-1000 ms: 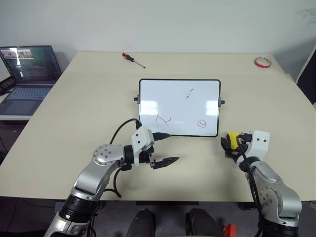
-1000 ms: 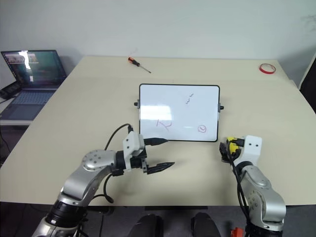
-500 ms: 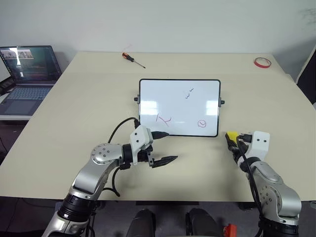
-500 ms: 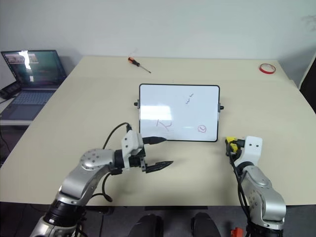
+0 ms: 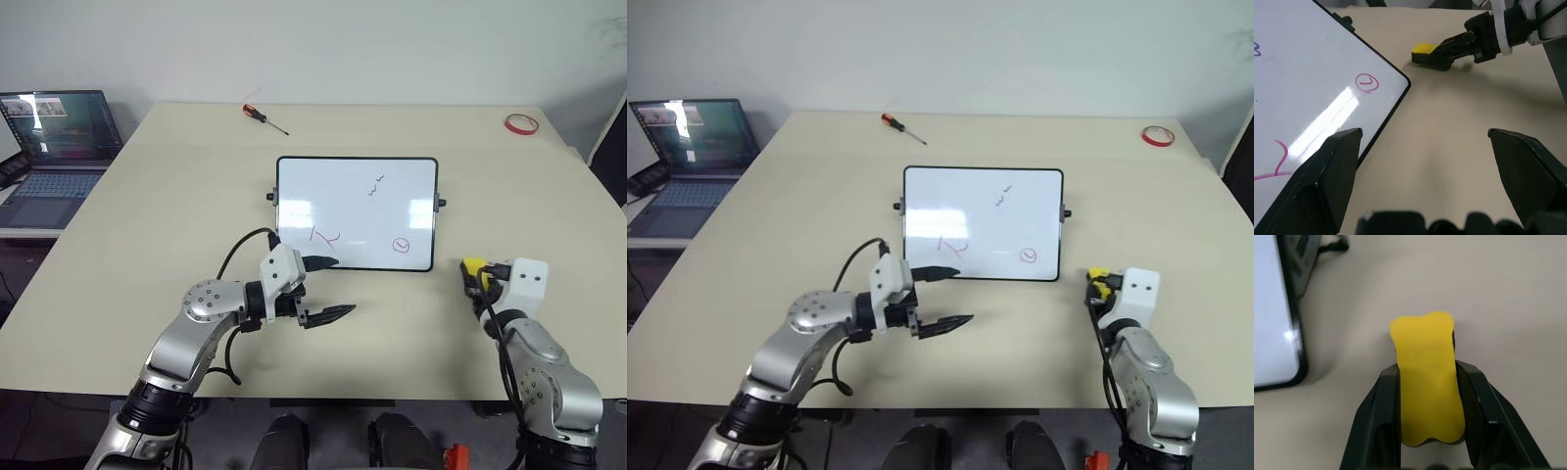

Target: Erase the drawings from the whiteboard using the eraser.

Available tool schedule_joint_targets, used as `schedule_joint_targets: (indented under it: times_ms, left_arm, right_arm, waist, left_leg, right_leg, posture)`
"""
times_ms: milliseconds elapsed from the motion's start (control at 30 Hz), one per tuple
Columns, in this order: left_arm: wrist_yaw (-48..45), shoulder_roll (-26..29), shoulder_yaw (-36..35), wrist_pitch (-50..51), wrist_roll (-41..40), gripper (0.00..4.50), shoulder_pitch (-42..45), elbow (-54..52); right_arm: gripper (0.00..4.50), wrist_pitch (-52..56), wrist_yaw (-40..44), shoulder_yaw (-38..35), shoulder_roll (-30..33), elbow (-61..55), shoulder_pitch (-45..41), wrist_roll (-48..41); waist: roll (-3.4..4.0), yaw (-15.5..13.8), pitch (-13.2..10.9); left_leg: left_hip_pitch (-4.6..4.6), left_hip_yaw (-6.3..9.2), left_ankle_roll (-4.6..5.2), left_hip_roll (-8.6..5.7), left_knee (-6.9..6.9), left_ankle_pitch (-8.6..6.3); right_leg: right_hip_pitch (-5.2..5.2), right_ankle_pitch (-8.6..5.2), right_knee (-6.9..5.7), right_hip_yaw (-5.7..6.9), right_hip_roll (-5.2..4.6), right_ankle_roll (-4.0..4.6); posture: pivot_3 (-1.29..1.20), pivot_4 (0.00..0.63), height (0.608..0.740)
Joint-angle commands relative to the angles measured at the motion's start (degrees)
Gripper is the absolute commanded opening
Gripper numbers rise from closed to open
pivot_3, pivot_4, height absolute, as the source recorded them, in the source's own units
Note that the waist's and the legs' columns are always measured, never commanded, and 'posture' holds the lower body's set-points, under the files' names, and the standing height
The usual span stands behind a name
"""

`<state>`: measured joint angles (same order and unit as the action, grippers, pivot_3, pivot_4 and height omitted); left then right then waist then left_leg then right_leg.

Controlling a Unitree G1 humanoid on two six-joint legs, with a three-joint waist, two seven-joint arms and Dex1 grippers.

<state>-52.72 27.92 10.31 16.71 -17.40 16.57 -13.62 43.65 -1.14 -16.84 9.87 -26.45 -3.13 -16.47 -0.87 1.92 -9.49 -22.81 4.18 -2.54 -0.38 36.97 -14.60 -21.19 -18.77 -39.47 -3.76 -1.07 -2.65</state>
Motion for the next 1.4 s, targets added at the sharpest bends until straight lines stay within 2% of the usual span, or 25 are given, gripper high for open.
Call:
schedule_joint_targets:
  times_ms: [33,300,633,1000,1400]
  left_arm:
    - [4.89,-1.31,-1.27,-2.38,3.14,4.5,1.48,0.51]
    - [11.62,-5.25,-1.64,-2.61,5.08,4.5,1.5,2.77]
    - [17.26,-6.55,-2.49,-2.38,7.95,4.5,1.48,3.97]
    - [19.01,-6.57,-3.47,-2.25,8.38,4.5,2.19,4.1]
    - [20.16,-6.12,-4.76,-1.52,8.83,4.5,1.5,2.59]
  right_arm:
    - [1.21,-5.12,1.12,1.57,2.25,-0.72,-1.79,2.6]
    - [1.21,-11.8,2.1,5.83,2.33,3.19,-6.8,5.51]
    - [1.21,-21.91,3.03,9.0,0.65,9.07,-16.57,7.67]
    - [1.21,-30.15,6.61,12.6,-2.44,25.01,-29.59,8.23]
    - [1.21,-28.26,8.77,15.22,-3.65,33.49,-34.76,9.59]
  waist:
    - [0.0,0.02,0.0]
    - [0.0,0.16,0.0]
    - [0.0,0.14,0.0]
    - [0.0,0.17,0.0]
    - [0.01,0.18,0.0]
  left_leg:
    - [0.0,0.0,0.0,0.0,0.0,0.0]
    - [-0.01,-0.02,0.0,-0.01,0.01,0.0]
    - [0.01,-0.03,0.0,-0.01,0.01,0.0]
    - [-0.01,-0.07,0.0,0.01,0.01,0.0]
    - [-0.03,-0.07,-0.01,0.03,0.01,0.0]
  right_leg:
    - [0.0,0.0,0.0,0.01,0.0,0.0]
    - [-0.01,0.0,0.0,0.01,0.01,0.0]
    - [-0.02,0.0,-0.03,0.05,0.01,0.0]
    - [-0.11,0.01,-0.1,0.1,0.0,0.0]
    - [-0.15,0.01,-0.12,0.1,-0.06,0.01]
  posture:
    - [0.0,0.15,0.74]
    - [0.0,0.15,0.74]
    - [0.0,0.15,0.74]
    - [0.0,0.15,0.74]
    - [0.0,0.15,0.74]
